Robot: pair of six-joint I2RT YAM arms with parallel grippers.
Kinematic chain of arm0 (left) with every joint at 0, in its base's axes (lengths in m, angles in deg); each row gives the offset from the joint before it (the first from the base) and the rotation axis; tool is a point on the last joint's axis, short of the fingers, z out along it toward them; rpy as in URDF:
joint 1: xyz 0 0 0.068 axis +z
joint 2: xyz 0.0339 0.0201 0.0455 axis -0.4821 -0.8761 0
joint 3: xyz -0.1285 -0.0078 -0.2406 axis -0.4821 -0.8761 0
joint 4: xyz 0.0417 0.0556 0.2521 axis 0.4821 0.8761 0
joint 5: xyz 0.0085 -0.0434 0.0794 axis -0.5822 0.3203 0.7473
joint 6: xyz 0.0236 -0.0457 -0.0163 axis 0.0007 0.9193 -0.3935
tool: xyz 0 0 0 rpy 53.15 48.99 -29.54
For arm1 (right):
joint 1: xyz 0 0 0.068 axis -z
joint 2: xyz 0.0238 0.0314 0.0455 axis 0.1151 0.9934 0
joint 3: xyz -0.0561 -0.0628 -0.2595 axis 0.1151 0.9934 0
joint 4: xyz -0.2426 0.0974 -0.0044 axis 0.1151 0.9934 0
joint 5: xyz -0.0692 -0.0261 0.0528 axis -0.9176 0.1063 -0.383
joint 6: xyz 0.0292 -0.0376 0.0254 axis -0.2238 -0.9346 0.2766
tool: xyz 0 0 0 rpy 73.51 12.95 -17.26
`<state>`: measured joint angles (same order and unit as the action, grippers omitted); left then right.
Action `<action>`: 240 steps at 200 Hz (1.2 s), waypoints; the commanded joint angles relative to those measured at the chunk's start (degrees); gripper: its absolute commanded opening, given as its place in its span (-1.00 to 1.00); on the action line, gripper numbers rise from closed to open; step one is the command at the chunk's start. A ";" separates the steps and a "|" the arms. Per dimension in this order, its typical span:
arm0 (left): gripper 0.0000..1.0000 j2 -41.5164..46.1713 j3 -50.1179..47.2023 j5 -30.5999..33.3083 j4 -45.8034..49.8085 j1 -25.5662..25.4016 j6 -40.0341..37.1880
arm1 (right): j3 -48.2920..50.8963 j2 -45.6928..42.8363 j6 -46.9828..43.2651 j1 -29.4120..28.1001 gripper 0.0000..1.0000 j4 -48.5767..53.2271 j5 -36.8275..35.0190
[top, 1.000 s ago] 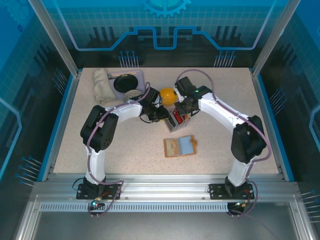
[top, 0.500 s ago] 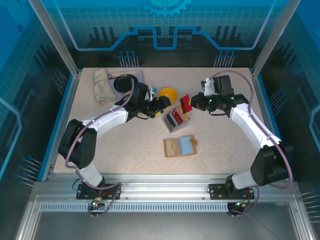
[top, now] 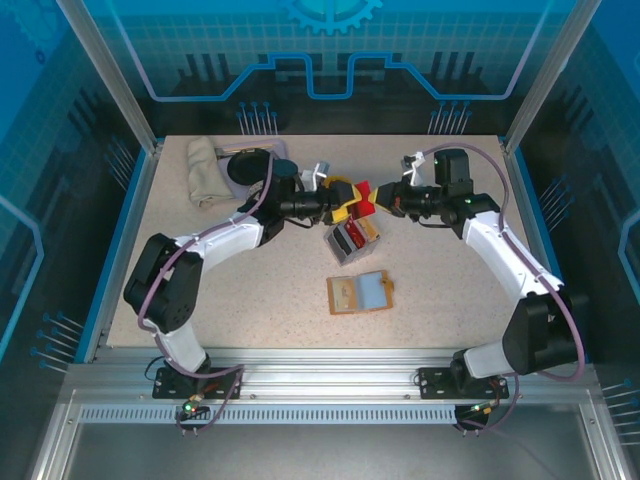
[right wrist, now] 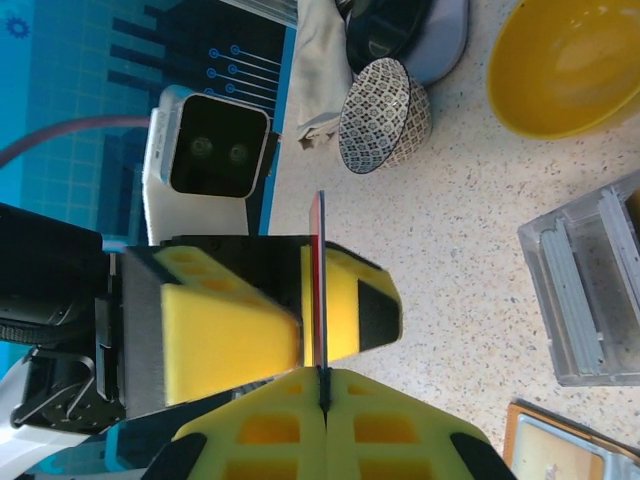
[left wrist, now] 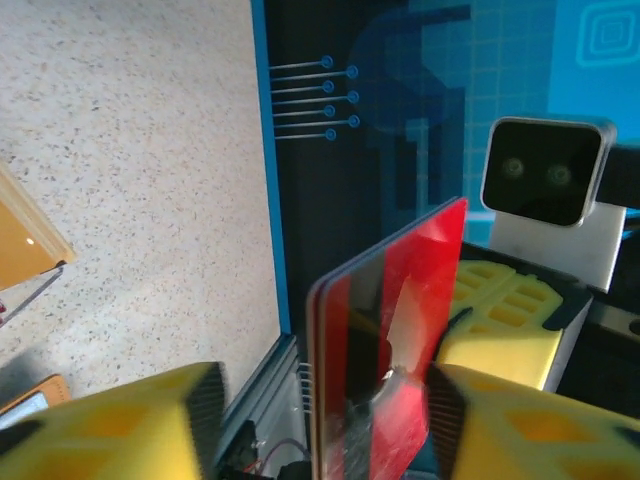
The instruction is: Put the credit cards into the card holder
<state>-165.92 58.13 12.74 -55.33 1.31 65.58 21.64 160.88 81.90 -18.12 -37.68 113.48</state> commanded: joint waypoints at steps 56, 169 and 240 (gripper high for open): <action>-0.87 1.94 2.39 -3.06 -3.78 0.10 4.28 | 1.99 1.88 1.29 2.76 -0.83 -0.73 3.13; -0.68 -1.22 1.53 -3.79 -17.16 0.22 15.34 | -0.16 4.90 -1.81 1.48 -0.69 -0.11 8.69; -0.57 -1.52 1.48 -5.04 -24.54 0.43 20.20 | 1.05 4.87 -1.97 3.86 -0.66 2.88 5.02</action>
<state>-168.28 58.37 10.29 -69.38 1.64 82.38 22.08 164.40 81.29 -15.47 -40.29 121.94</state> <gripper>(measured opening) 0.215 0.158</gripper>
